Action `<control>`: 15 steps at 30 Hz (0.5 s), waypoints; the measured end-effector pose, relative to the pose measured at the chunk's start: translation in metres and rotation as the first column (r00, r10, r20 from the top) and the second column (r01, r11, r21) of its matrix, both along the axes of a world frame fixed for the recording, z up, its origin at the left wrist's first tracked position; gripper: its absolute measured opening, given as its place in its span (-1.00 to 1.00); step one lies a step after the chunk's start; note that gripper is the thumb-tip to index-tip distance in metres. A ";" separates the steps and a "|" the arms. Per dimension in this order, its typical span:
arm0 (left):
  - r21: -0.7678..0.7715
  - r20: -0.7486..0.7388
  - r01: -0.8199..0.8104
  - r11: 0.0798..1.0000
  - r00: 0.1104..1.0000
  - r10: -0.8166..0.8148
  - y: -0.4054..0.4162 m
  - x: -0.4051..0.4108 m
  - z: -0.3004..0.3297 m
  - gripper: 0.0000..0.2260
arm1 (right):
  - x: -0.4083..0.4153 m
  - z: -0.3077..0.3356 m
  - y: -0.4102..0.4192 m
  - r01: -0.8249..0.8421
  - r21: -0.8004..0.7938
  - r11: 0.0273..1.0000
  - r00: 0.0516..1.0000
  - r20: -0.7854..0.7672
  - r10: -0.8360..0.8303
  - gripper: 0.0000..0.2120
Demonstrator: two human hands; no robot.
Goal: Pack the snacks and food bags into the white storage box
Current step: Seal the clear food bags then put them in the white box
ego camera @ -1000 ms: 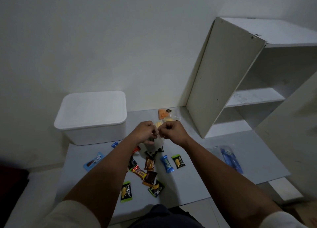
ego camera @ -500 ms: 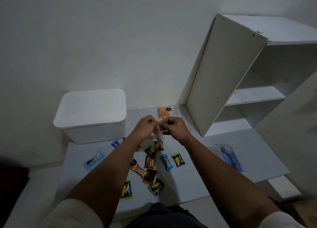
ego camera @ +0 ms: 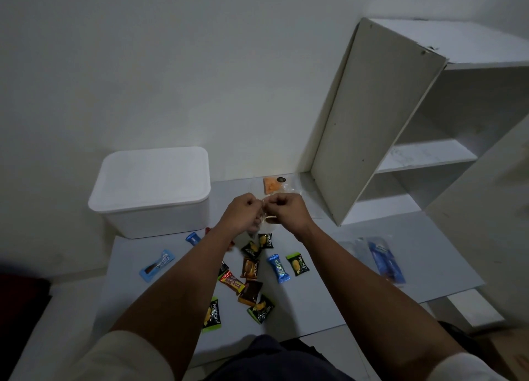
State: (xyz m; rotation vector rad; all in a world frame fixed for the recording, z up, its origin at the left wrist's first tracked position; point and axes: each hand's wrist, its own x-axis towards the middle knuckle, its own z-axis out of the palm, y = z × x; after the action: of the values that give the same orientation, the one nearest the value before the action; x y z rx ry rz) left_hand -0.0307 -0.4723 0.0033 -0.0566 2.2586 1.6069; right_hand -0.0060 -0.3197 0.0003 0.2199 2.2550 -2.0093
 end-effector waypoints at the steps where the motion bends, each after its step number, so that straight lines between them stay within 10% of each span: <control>1: -0.013 0.000 0.018 1.000 1.000 -0.018 0.000 0.000 -0.001 -0.83 | 0.001 -0.001 -0.001 0.006 -0.002 1.000 1.000 0.005 -0.006 -0.90; 15: -0.035 -0.088 0.086 0.996 0.992 -0.089 -0.002 -0.001 0.006 -0.82 | 0.006 -0.003 0.004 0.067 -0.099 0.993 0.992 0.114 -0.055 -0.82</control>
State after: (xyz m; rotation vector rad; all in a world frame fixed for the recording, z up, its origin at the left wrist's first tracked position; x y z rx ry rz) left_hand -0.0313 -0.4748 0.0091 0.1074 2.3191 1.5581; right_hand -0.0002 -0.3157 -0.0023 0.3855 2.0963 -2.0808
